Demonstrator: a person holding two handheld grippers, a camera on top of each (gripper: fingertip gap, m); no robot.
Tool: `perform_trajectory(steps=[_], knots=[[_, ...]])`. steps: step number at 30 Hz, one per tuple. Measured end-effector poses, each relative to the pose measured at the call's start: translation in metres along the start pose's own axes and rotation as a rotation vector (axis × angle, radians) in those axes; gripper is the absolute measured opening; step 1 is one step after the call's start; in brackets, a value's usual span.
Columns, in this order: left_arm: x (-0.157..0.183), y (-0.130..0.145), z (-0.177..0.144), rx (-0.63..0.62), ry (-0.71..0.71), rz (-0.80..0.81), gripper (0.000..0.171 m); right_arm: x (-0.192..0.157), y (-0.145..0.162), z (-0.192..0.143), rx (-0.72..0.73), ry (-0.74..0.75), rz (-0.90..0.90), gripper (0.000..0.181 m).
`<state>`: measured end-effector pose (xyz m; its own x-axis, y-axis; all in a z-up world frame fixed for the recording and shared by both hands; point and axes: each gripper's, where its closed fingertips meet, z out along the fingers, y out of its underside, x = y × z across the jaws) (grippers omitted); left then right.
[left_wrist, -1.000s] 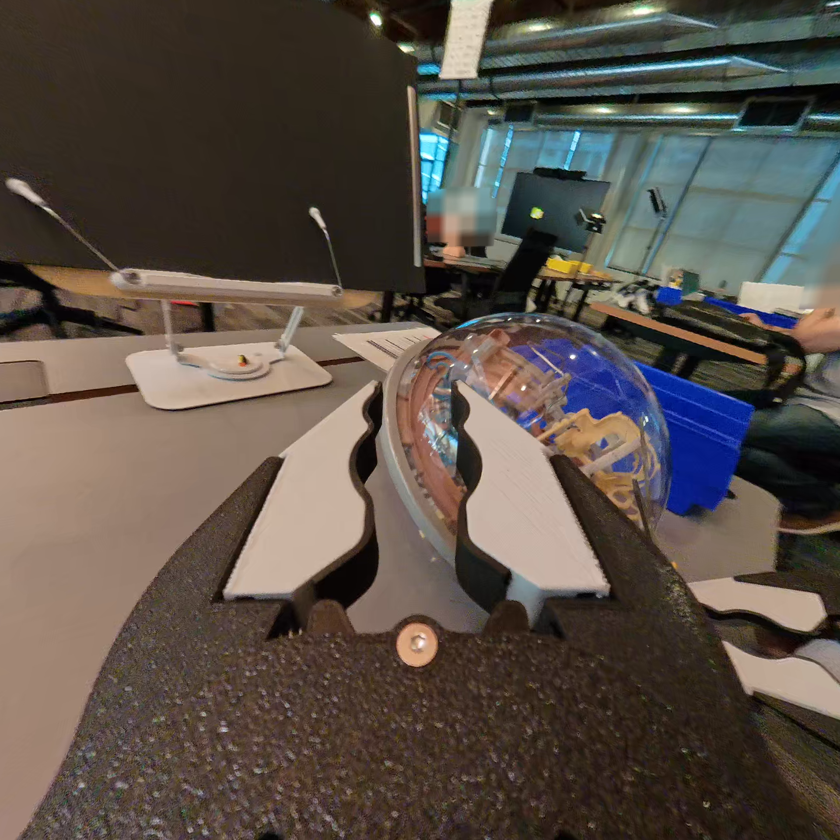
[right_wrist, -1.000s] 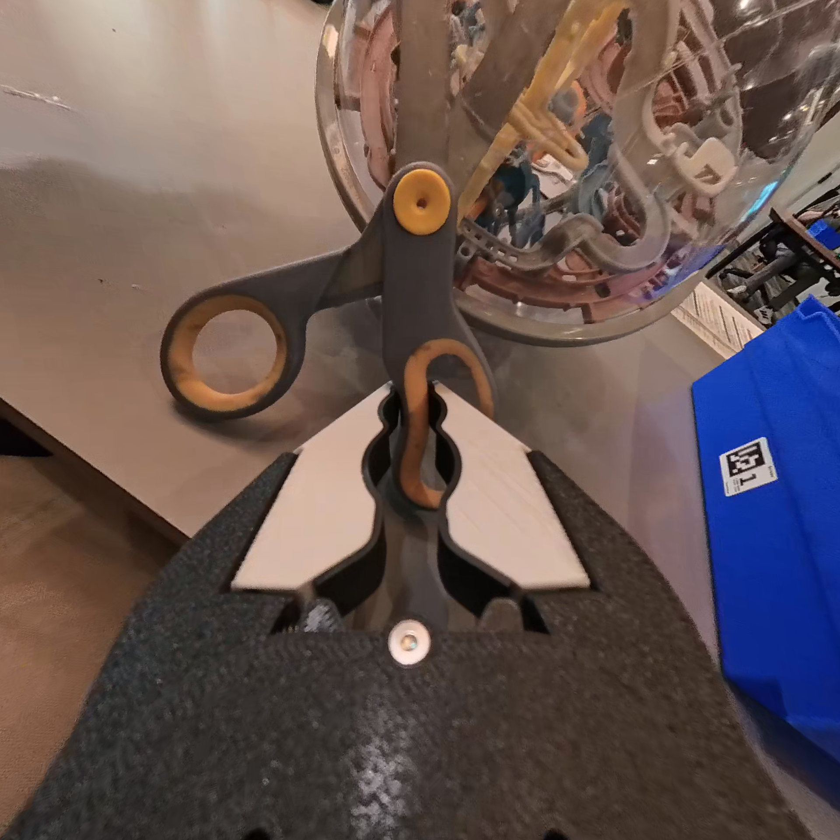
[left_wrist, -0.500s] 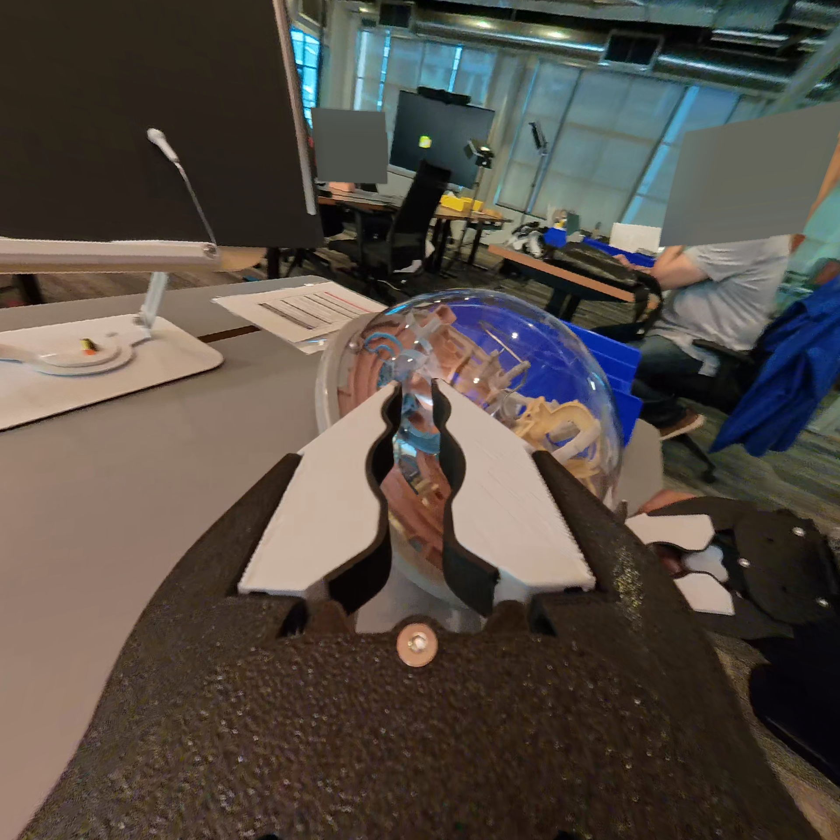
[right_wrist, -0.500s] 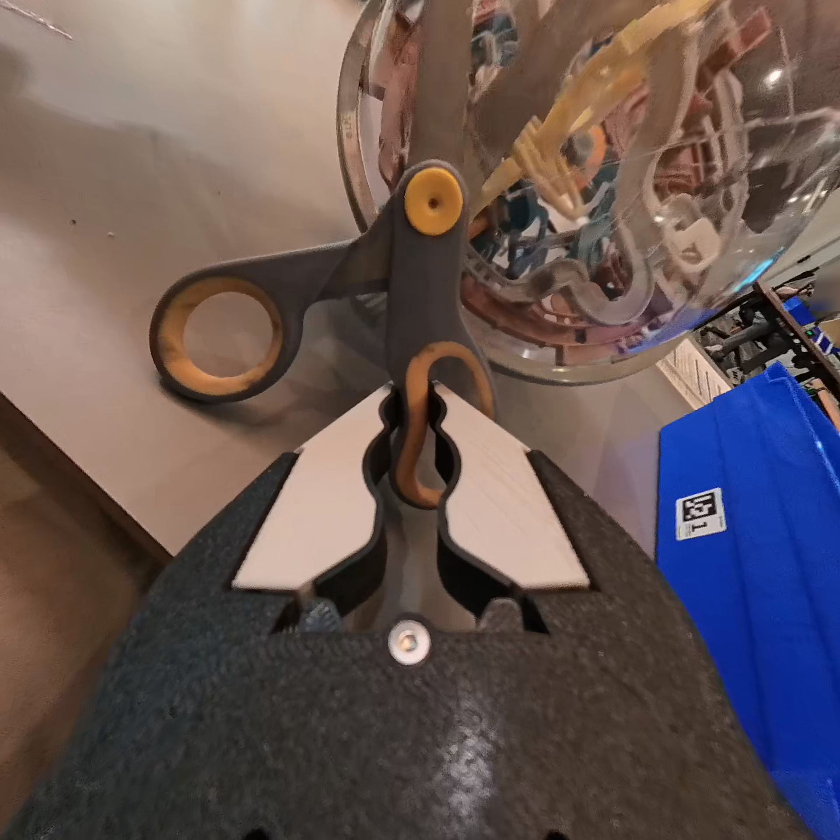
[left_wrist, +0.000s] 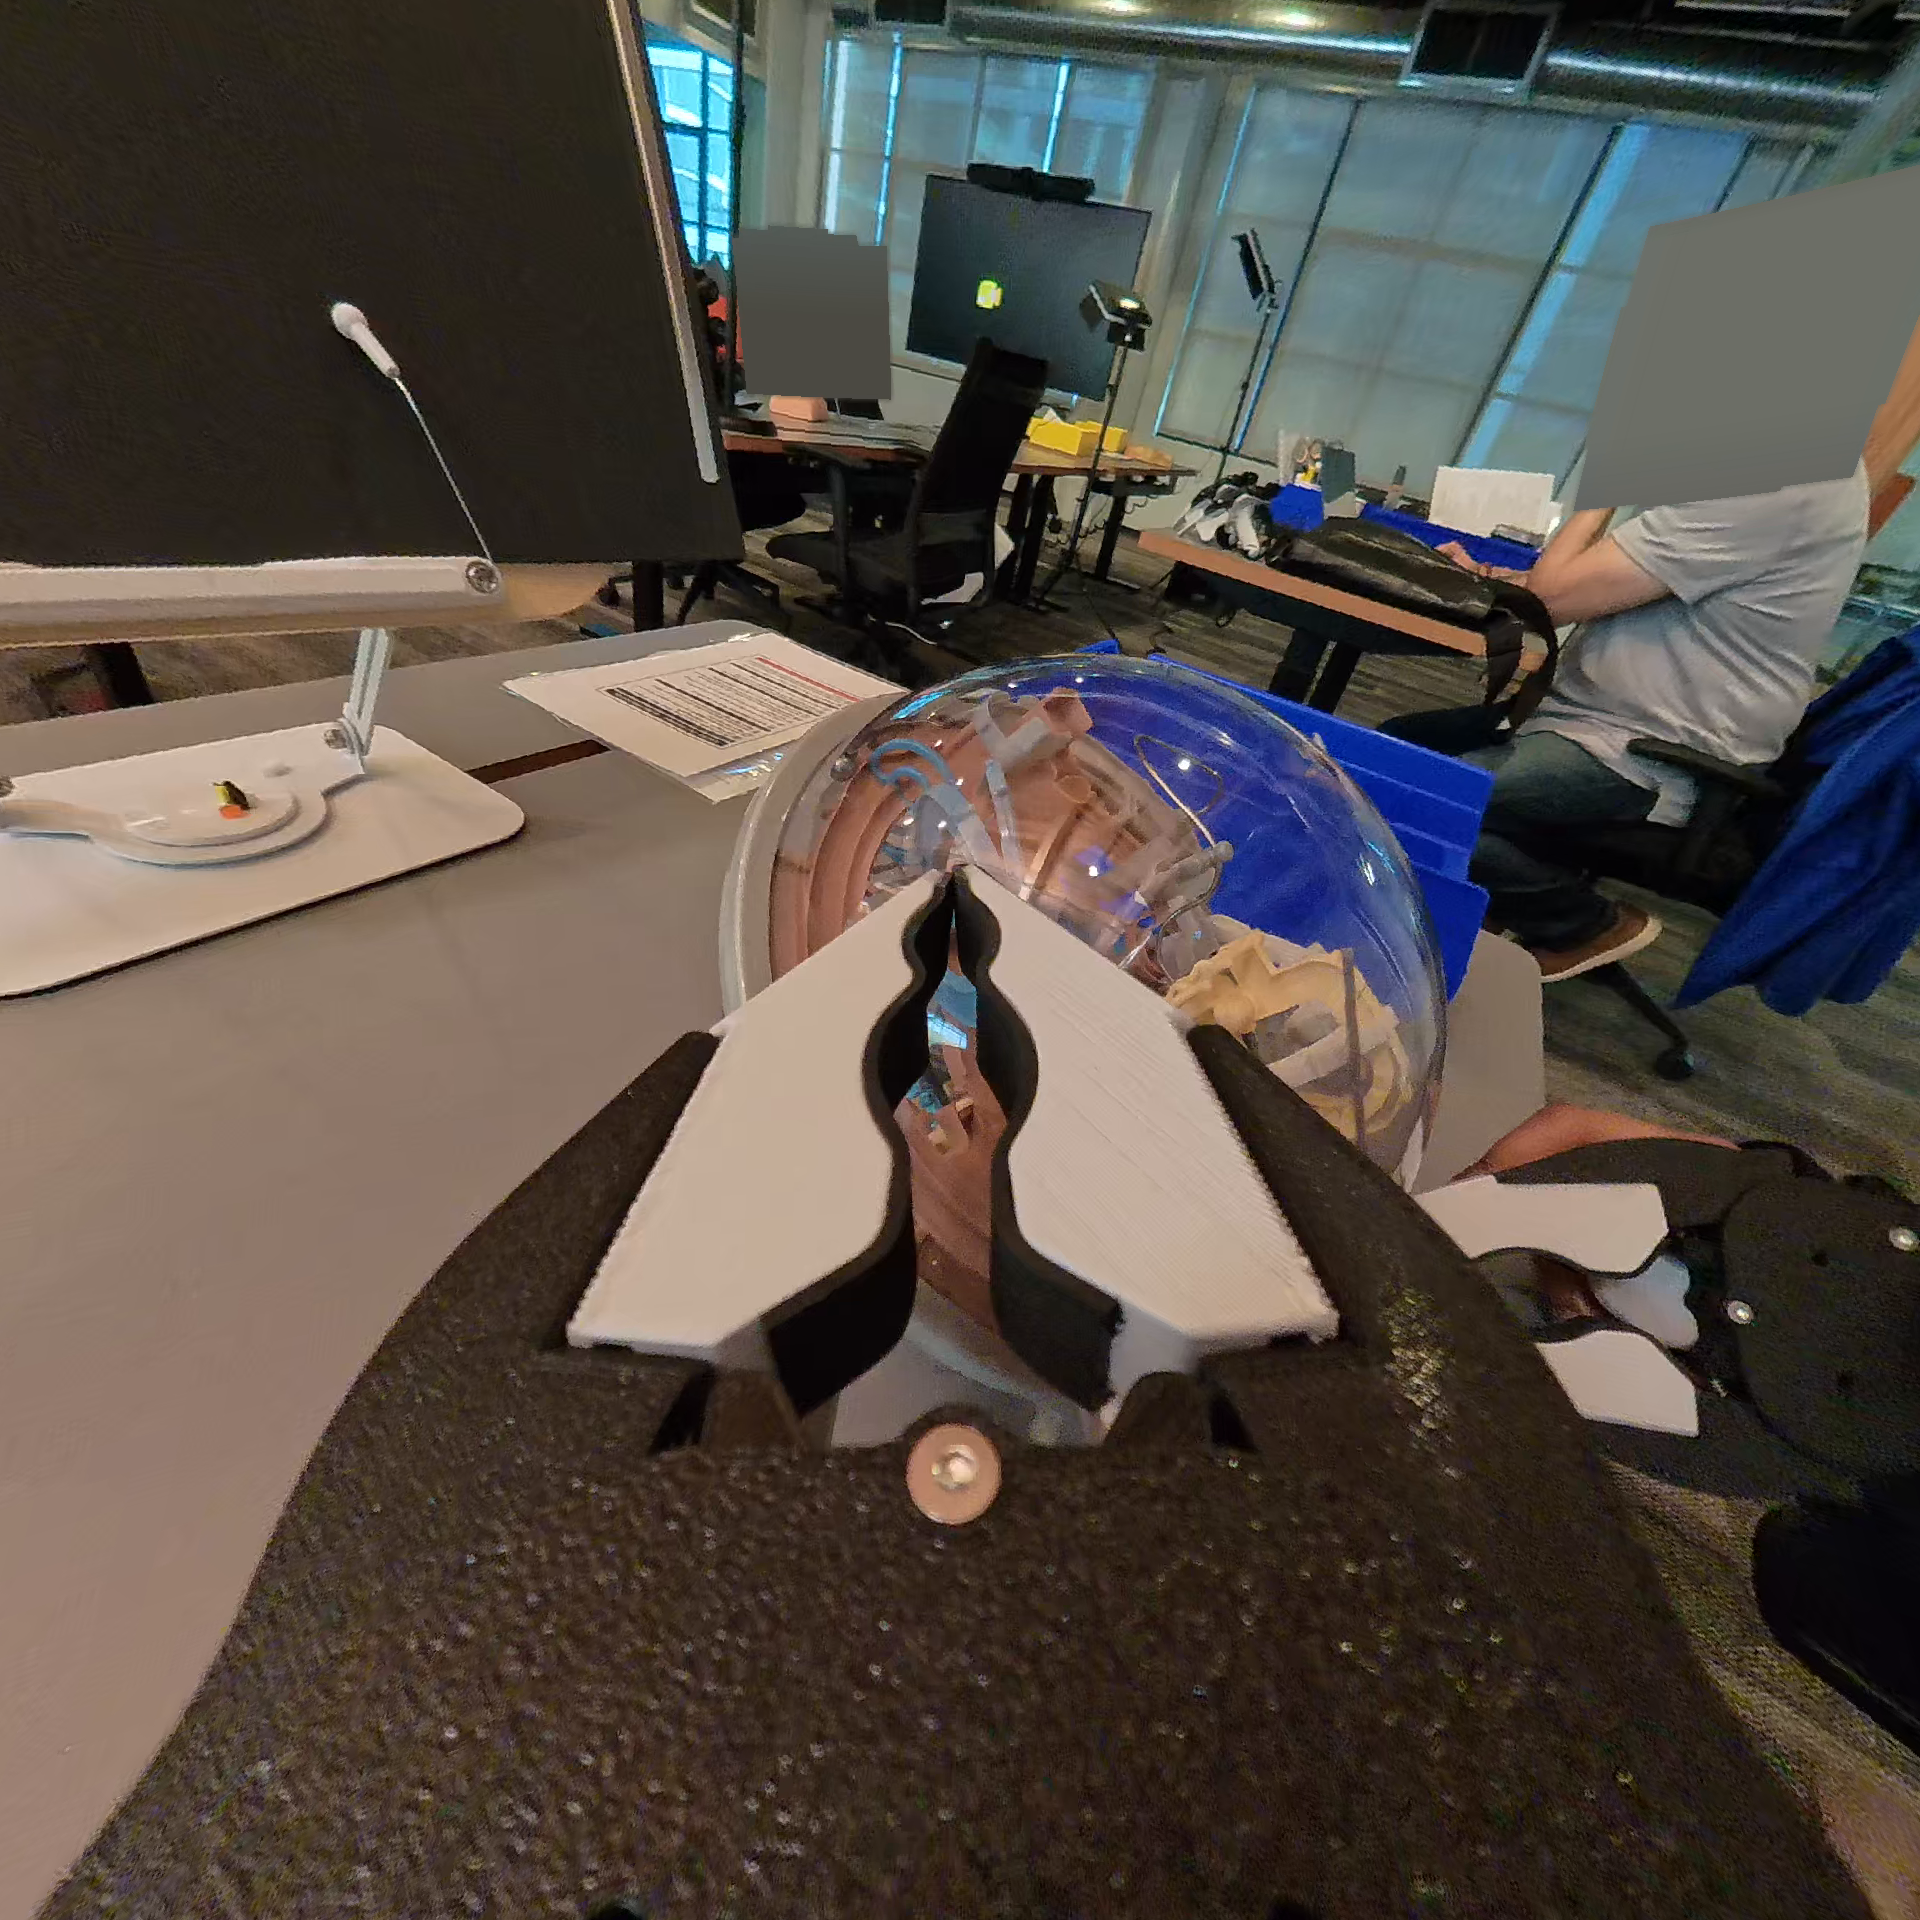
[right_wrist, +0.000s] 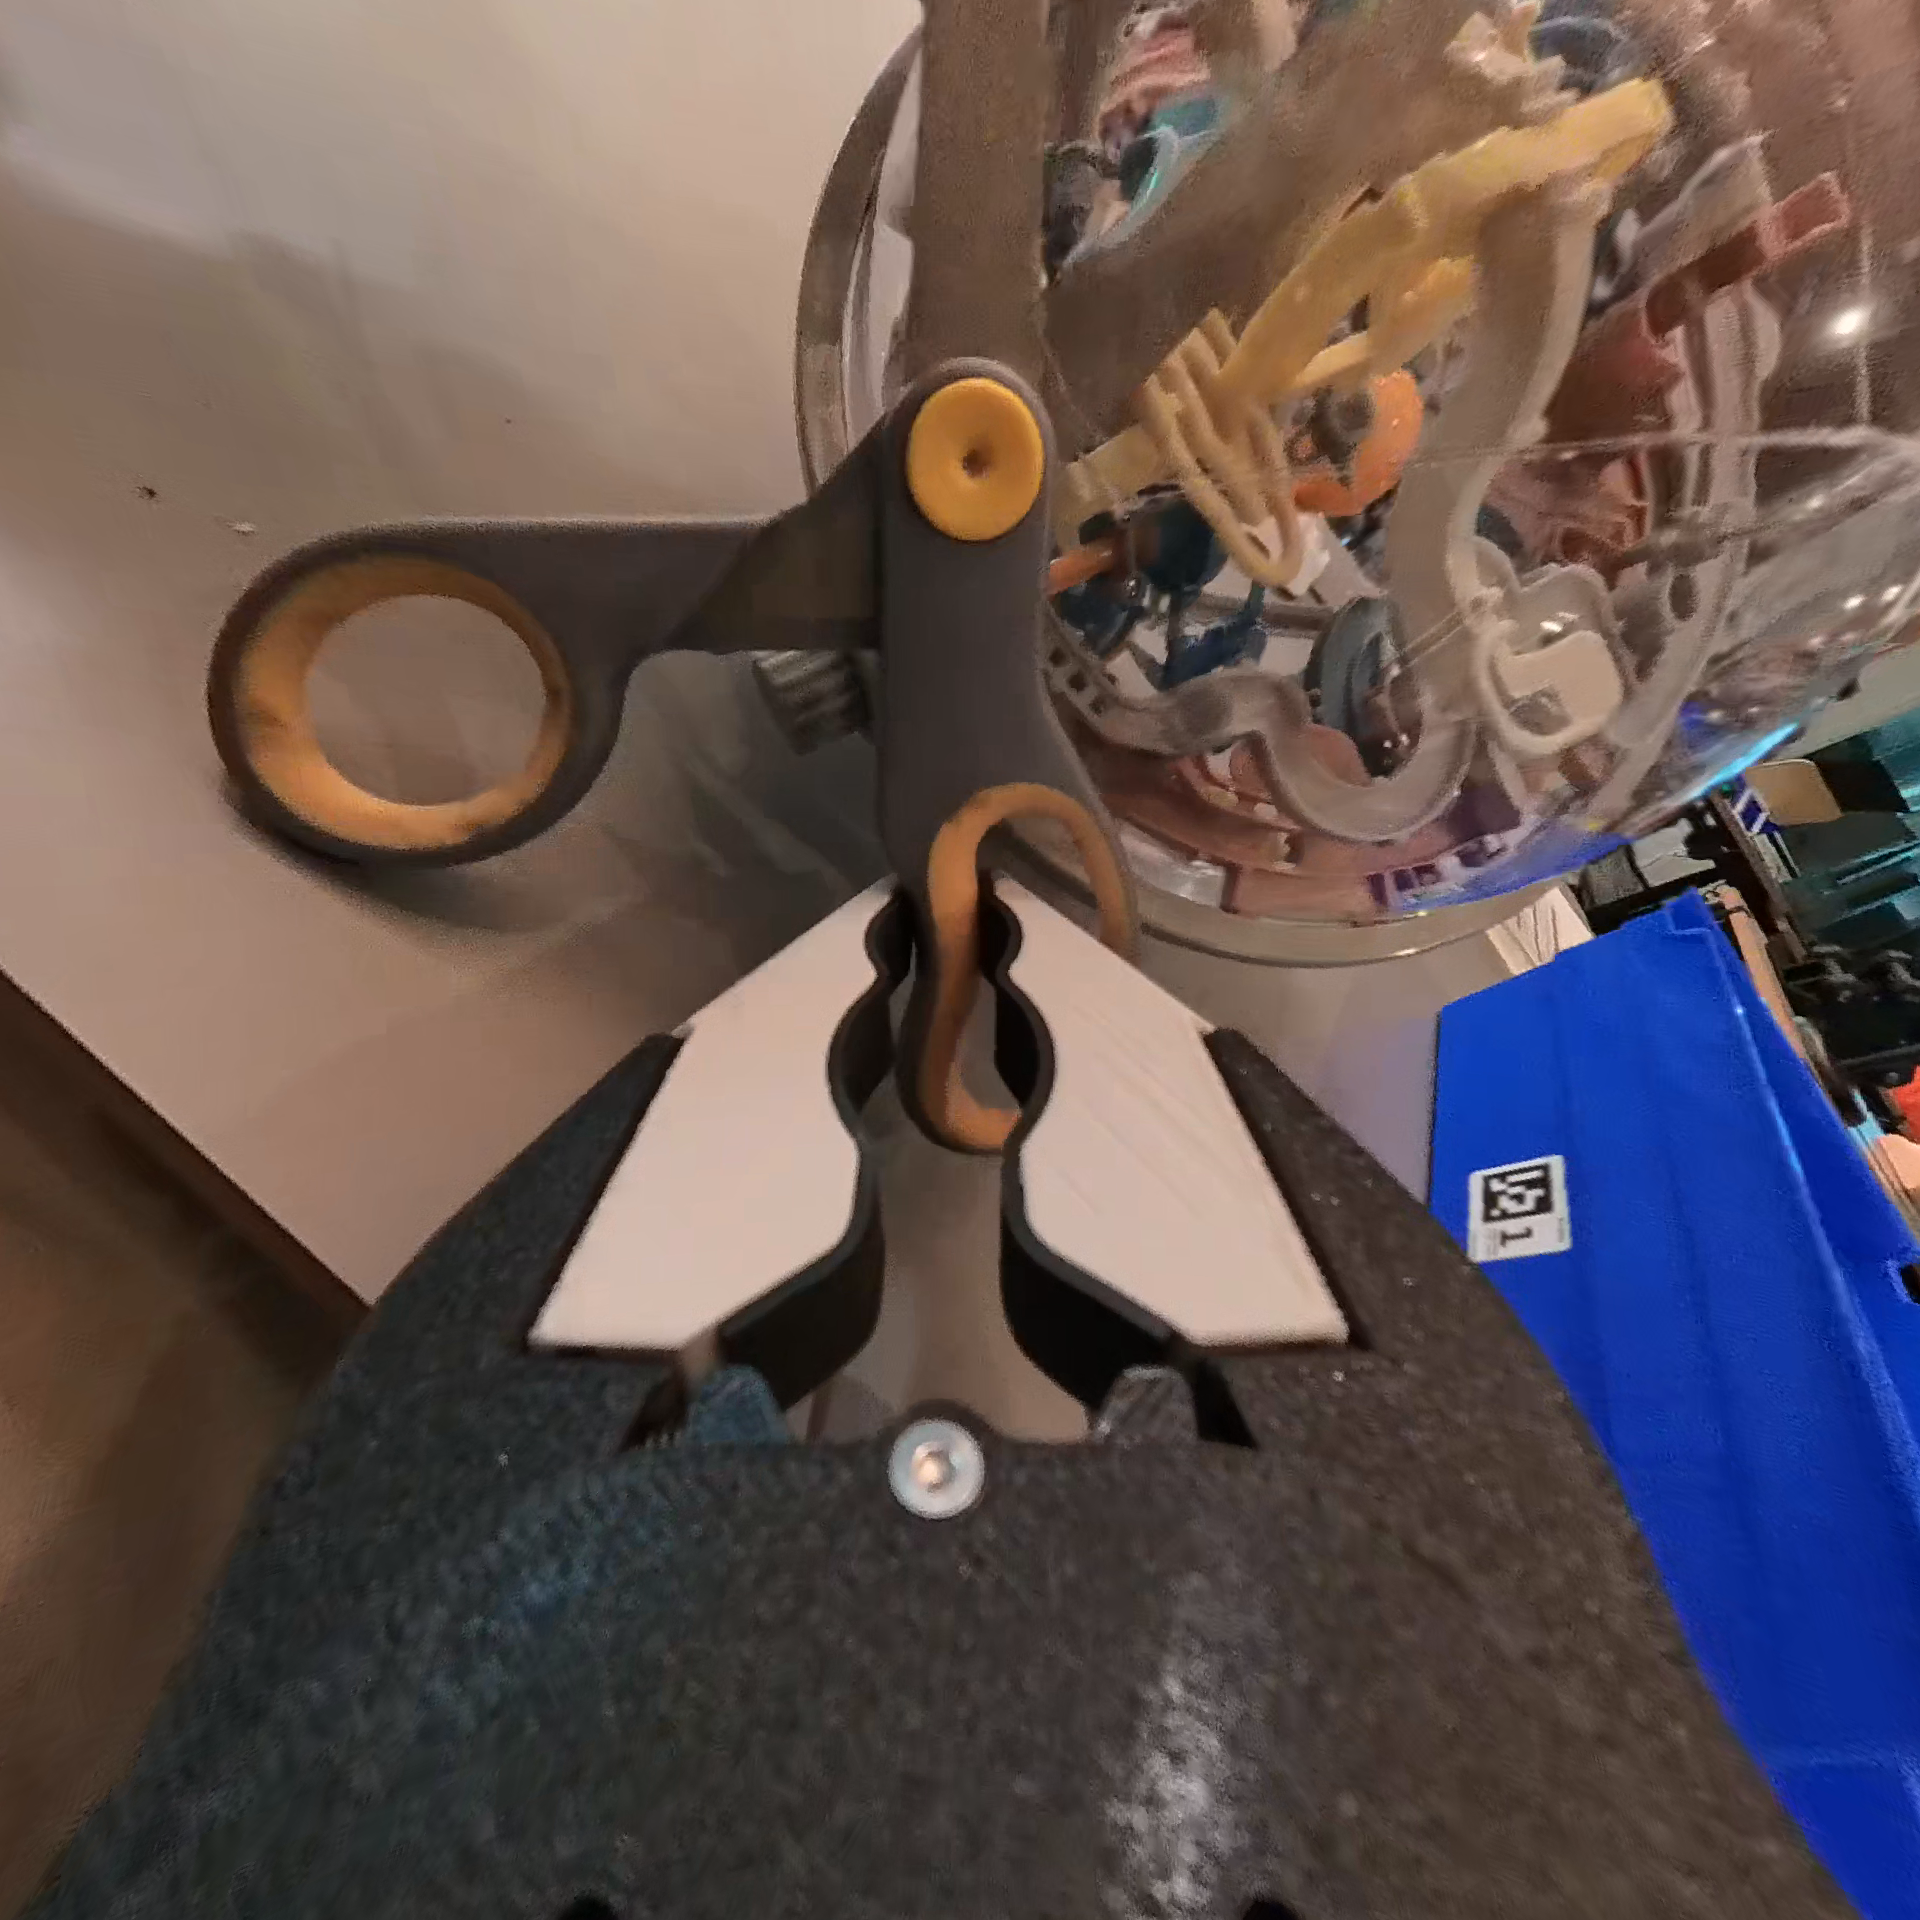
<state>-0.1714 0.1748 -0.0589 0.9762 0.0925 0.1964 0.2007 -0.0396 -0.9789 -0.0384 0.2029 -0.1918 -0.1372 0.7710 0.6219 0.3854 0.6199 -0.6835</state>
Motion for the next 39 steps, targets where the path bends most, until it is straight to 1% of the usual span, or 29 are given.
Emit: perform_trajectory(steps=[3, 5, 6, 7, 8, 10, 13, 15, 18, 20, 22, 23, 25, 26, 27, 29, 31, 33, 39], knots=[[-0.004, 0.001, -0.003, 0.017, -0.031, 0.025, 0.0, -0.002, -0.005, 0.0, 0.019, 0.013, 0.016, 0.01], [-0.007, 0.002, -0.007, 0.025, -0.035, 0.013, 0.0, -0.001, -0.006, 0.0, 0.024, 0.011, 0.024, 0.01], [-0.007, 0.003, -0.01, 0.027, -0.027, 0.007, 0.002, -0.002, -0.006, -0.002, 0.023, 0.01, 0.028, 0.01], [-0.007, 0.003, -0.014, 0.036, -0.028, 0.0, 0.011, -0.003, -0.005, -0.003, 0.021, 0.009, 0.029, 0.01], [-0.008, 0.002, -0.02, 0.048, -0.041, -0.008, 0.016, -0.003, -0.005, -0.003, 0.018, 0.008, 0.031, 0.009], [-0.008, 0.006, -0.038, 0.067, -0.077, -0.034, 0.019, -0.004, -0.004, -0.003, 0.012, 0.012, 0.033, 0.009], [0.009, 0.031, -0.067, 0.054, -0.062, -0.119, 0.022, -0.003, -0.005, -0.005, 0.017, 0.017, 0.036, 0.009], [0.031, 0.057, -0.075, 0.005, -0.005, -0.189, 0.024, -0.001, -0.005, -0.005, 0.021, 0.021, 0.038, 0.009], [0.066, 0.1, -0.072, -0.136, 0.082, -0.252, 0.029, -0.001, -0.005, -0.004, 0.028, 0.018, 0.044, 0.009], [0.08, 0.124, -0.064, -0.213, 0.094, -0.227, 0.029, -0.001, -0.006, -0.002, 0.034, 0.013, 0.05, 0.01], [0.098, 0.14, -0.055, -0.298, 0.135, -0.225, 0.029, 0.0, -0.007, 0.001, 0.042, 0.004, 0.057, 0.01], [0.105, 0.147, -0.051, -0.333, 0.152, -0.197, 0.029, 0.0, -0.008, 0.002, 0.044, -0.004, 0.063, 0.01], [0.104, 0.162, -0.044, -0.406, 0.096, -0.133, 0.029, 0.0, -0.009, 0.003, 0.052, -0.014, 0.072, 0.01], [0.107, 0.167, -0.042, -0.433, 0.101, -0.109, 0.029, 0.0, -0.009, 0.004, 0.054, -0.021, 0.079, 0.01], [0.112, 0.169, -0.041, -0.442, 0.115, -0.092, 0.02, -0.001, -0.008, 0.005, 0.052, -0.032, 0.09, 0.01], [0.115, 0.17, -0.039, -0.44, 0.124, -0.098, 0.016, -0.003, -0.007, 0.008, 0.047, -0.053, 0.122, 0.009], [0.119, 0.168, -0.038, -0.42, 0.148, -0.157, 0.012, -0.006, -0.005, 0.009, 0.048, -0.07, 0.161, 0.009], [0.121, 0.166, -0.037, -0.403, 0.164, -0.189, 0.01, -0.008, -0.005, 0.011, 0.048, -0.092, 0.204, 0.009], [0.121, 0.168, -0.033, -0.402, 0.132, -0.161, 0.009, -0.008, -0.005, 0.013, 0.018, -0.087, 0.253, 0.009]])
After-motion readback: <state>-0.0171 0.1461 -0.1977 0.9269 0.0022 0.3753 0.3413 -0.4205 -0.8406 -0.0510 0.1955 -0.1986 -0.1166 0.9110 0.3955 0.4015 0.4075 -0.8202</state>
